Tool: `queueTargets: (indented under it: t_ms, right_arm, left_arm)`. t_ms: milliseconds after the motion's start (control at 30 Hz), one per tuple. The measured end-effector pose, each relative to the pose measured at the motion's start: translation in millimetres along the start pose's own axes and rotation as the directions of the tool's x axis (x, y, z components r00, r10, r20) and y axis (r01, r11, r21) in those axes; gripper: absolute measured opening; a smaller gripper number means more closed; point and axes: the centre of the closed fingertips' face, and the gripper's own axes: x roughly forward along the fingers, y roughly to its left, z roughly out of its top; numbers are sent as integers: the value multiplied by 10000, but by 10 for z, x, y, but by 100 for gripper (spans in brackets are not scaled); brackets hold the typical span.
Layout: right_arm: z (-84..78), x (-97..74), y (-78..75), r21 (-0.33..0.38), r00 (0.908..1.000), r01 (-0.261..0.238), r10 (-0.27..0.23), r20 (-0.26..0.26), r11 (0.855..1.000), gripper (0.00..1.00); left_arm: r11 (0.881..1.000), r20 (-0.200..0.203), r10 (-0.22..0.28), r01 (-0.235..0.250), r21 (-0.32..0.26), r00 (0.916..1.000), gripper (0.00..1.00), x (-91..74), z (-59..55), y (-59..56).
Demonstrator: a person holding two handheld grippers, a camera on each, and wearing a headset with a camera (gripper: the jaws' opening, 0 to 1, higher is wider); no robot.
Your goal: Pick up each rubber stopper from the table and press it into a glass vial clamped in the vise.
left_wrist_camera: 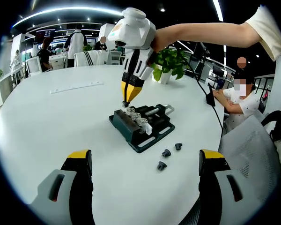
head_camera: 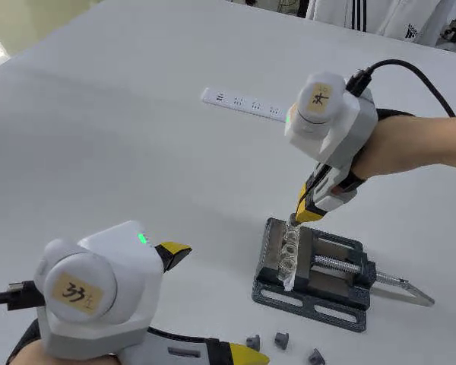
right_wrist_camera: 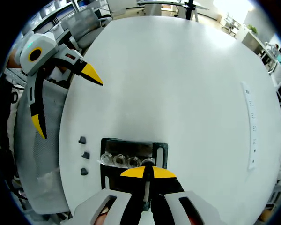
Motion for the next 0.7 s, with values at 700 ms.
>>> queueTargets:
  t_ms: [700]
  right_arm:
    - [102,15,91,-101,9997,-160,158,-185,9998,0]
  left_arm:
    - [9999,113,149,-148,-70,9998,94,-30,23,18]
